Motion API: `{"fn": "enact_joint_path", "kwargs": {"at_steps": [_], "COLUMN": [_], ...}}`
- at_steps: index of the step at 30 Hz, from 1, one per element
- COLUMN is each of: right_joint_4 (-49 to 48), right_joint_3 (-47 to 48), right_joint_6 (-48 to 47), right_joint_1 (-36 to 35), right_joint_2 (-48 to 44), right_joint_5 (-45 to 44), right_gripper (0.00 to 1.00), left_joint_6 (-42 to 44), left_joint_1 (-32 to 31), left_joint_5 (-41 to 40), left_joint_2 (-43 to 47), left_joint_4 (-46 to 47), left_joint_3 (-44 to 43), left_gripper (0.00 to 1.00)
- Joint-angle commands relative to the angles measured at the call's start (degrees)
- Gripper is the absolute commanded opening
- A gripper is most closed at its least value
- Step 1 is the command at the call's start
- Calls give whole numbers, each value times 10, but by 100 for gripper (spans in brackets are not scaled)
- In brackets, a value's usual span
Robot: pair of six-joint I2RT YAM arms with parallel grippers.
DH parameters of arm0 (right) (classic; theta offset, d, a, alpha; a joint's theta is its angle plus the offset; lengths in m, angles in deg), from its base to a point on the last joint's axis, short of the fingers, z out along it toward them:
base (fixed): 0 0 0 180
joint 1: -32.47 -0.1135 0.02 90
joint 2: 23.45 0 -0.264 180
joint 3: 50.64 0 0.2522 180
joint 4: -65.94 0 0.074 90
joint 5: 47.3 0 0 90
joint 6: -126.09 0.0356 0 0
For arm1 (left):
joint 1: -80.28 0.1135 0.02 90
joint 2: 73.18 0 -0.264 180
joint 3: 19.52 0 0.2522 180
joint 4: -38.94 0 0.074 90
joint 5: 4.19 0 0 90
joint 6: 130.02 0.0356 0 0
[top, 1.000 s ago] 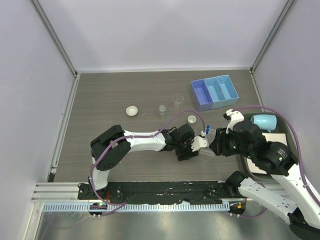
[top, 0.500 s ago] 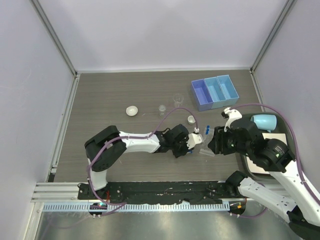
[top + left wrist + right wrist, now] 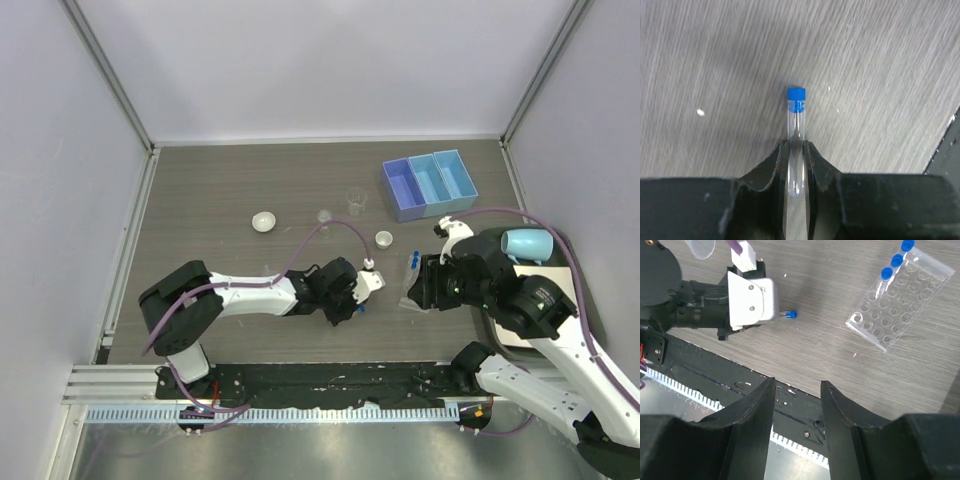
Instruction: Organize the chemistry lab equipment
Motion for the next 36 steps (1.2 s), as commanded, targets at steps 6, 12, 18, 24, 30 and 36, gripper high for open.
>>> {"fn": "enact_joint_path", "kwargs": {"at_steps": [6,12,18,24,30,36], "right_joint_4": [-86,-148,-225,-327,-395,-419], "right_joint_3": [-60,-101,-143,-186,-198,-180], "right_joint_6": [4,19,52,104,134,136], "right_joint_1": [-2,-2,-3,-6,-41,-73], "right_joint_2": [-9,-20,-28,-26,14,57], "right_joint_5": [132,231,302,350,345,325], "right_gripper": [47,47,47,48,49,49], "left_joint_6": [-91,-171,-257,-324,-347,-352], "left_joint_1": [1,1,3,3,3,3], "left_joint_5": [16,48,78,96,108,114], "left_joint_2": [149,252,355,419,455,469], "left_joint_4": [-24,5,47,98,114,122], "left_joint_3": [41,79,130,163,188,212], "left_gripper": [1,1,4,3,4,3]}}
